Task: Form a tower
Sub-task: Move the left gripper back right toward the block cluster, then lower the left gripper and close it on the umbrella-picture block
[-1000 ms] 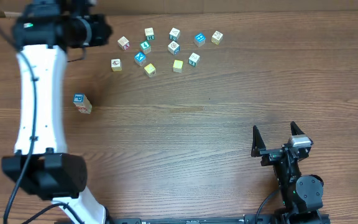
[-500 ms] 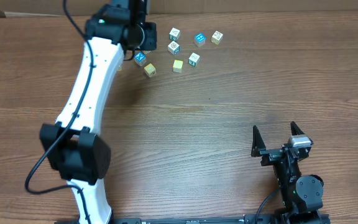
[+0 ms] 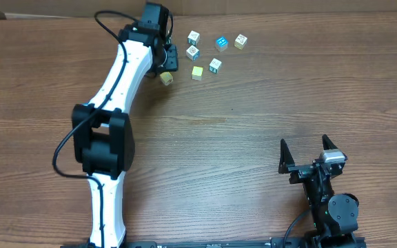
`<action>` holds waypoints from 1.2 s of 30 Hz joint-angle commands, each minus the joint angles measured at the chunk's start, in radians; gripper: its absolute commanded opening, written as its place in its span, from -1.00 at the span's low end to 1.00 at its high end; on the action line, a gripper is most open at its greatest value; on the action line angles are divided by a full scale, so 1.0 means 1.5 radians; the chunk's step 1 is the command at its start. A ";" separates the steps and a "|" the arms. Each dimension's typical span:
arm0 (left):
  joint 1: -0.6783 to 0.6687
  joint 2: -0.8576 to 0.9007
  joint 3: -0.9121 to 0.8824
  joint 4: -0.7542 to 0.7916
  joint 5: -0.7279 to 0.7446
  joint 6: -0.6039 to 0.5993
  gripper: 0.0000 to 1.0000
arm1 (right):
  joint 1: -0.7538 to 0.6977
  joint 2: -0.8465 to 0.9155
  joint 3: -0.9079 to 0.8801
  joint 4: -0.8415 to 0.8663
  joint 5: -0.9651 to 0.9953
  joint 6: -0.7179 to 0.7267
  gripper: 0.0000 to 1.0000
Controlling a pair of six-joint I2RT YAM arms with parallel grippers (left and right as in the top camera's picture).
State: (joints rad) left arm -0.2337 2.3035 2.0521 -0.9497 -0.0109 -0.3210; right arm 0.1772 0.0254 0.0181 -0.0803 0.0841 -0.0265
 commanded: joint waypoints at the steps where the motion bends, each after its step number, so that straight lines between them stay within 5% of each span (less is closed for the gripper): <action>1: 0.002 0.023 -0.003 0.001 -0.029 -0.082 0.25 | -0.002 -0.001 -0.007 0.003 0.000 -0.001 1.00; 12: 0.001 0.031 -0.012 0.007 -0.046 -0.238 0.09 | -0.002 -0.001 -0.007 0.003 0.000 -0.001 1.00; 25: -0.011 0.032 -0.054 0.050 -0.067 -0.239 0.25 | -0.002 -0.001 -0.007 0.003 0.000 -0.001 1.00; 36: -0.014 0.032 -0.107 0.108 -0.069 -0.237 -0.07 | -0.002 -0.001 -0.007 0.003 0.000 -0.001 1.00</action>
State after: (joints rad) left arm -0.2520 2.3417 1.9018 -0.7944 -0.0952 -0.6670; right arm 0.1772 0.0254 0.0181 -0.0803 0.0845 -0.0261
